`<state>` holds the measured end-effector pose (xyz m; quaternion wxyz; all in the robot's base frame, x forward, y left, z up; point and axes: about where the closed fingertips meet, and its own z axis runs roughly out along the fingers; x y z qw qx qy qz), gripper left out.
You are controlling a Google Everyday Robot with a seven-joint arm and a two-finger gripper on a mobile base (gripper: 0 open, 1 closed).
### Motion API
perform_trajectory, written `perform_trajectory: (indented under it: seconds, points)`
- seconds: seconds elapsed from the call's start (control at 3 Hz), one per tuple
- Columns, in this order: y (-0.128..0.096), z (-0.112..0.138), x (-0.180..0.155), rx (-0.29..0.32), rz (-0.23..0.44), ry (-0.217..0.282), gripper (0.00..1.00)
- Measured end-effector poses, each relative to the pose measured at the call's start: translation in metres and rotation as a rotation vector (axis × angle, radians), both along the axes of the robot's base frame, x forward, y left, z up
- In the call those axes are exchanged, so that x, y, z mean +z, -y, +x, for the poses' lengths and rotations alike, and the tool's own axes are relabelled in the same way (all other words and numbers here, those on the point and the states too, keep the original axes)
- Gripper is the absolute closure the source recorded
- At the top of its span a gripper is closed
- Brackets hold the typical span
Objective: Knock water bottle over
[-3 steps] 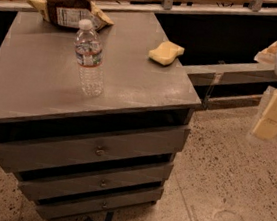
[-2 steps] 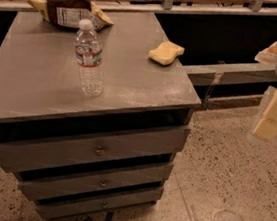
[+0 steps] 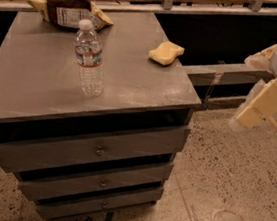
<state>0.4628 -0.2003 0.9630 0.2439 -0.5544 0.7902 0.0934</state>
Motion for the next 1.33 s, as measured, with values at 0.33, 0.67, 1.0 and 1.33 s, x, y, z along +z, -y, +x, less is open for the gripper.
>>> perform_trajectory:
  seconds: [0.33, 0.67, 1.0, 1.33]
  points:
    - [-0.034, 0.019, -0.002, -0.005, 0.236, 0.005, 0.00]
    - [-0.080, 0.029, 0.008, 0.026, 0.419, 0.027, 0.00]
    - [-0.124, 0.033, 0.016, 0.019, 0.485, 0.091, 0.00]
    - [-0.161, 0.040, 0.011, -0.023, 0.532, 0.143, 0.00]
